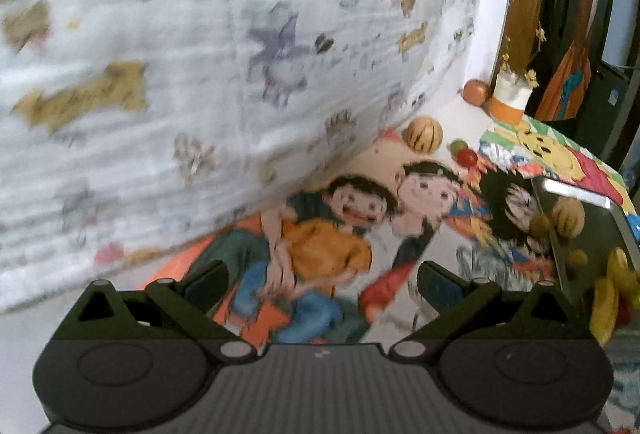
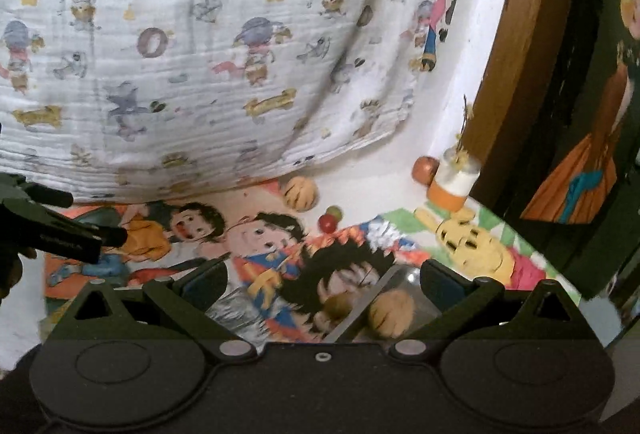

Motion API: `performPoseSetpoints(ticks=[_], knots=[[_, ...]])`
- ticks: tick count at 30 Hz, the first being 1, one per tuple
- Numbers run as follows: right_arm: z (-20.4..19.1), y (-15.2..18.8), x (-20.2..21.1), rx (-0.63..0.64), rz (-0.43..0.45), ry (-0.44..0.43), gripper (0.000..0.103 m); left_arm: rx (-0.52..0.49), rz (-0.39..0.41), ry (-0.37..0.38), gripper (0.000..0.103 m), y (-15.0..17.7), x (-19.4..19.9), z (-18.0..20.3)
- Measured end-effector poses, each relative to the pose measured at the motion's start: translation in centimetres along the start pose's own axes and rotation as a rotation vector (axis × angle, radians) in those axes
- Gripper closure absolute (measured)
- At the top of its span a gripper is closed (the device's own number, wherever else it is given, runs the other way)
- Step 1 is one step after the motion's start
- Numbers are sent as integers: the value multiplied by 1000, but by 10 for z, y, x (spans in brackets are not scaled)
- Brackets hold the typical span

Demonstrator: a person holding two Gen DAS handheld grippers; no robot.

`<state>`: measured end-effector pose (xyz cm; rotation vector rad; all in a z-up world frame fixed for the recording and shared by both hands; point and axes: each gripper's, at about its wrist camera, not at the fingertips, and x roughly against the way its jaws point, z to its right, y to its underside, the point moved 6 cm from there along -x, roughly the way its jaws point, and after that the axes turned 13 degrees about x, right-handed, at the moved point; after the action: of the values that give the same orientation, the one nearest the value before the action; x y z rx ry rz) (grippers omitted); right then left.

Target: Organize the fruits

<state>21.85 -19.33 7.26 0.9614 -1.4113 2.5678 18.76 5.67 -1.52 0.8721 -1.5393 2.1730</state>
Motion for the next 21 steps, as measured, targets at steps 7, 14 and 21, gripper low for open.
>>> performPoseSetpoints(ticks=[7, 14, 21], knots=[[12, 2, -32, 123, -45, -19, 1, -39, 40, 41, 0, -25, -23, 22], [9, 21, -69, 144, -102, -79, 1, -96, 38, 109, 0, -38, -57, 53], [1, 42, -104, 217, -159, -106, 9, -131, 50, 222, 0, -43, -88, 89]])
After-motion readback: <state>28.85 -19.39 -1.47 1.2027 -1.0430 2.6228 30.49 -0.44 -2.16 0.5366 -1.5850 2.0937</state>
